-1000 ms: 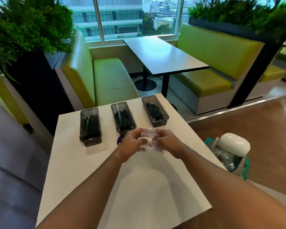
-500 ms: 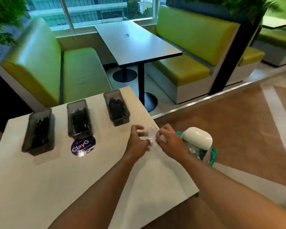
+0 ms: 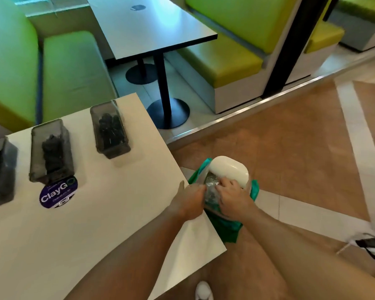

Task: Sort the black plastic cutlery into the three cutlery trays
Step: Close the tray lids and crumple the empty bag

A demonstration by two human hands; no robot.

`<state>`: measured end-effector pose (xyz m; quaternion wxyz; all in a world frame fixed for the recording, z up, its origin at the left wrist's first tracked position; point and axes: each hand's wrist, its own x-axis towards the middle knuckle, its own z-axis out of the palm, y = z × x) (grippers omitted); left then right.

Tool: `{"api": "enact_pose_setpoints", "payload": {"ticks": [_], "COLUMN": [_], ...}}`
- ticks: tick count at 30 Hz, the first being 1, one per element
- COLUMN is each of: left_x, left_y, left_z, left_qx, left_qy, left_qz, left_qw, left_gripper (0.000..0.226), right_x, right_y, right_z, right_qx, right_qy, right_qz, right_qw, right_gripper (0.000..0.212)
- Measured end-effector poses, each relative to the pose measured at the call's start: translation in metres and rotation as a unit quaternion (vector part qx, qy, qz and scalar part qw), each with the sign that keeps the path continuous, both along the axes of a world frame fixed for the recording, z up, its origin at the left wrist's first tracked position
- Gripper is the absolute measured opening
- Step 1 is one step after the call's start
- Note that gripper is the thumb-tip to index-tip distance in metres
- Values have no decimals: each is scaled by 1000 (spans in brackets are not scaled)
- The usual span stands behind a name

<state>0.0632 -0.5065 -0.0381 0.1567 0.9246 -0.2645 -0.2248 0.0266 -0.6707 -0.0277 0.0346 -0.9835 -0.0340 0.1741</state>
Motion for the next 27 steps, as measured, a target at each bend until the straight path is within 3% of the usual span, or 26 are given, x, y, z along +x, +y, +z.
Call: {"api": "enact_pose_setpoints", "payload": {"ticks": [2,6,8,11,14,18,22,25,27], "left_x": [4,8,11,18,24,26,26,27,26], "left_y": [-7,-12,-16,-25,-34,-42,-43,-35,-28], "left_z": [-8,-21,-29,-36,-42,-47,-50,-47,-43], "left_qx": [33,2,20,84,144,192,198,156,127], "left_qy": [-33,-77,-80,-73,-66,-67,-64,-66,-72], "left_qz": [-22,-19,-69,-114,-131,-132,-127,-128,-132], "left_qw": [999,997,994,987,979,970,970,977,980], "left_gripper": [23,20,28,51,55,59,48,38,28], "right_x": [0,-3,-1,2,-3,-13,-7,5,13], "right_y": [-3,0,3,6,4,-4,-4,-3,0], "right_z": [-13,-31,-31,-34,-41,-51,-57,-61,-62], "right_qx": [-32,-59,-65,-28,28,-5,55,38,21], "right_qy": [15,36,40,28,-16,-91,19,76,103], "right_qz": [1,-24,-38,-67,-88,-50,-83,-87,-88], "right_qw": [999,997,996,997,996,995,995,993,991], "right_gripper": [54,64,66,61,53,32,53,74,77]}}
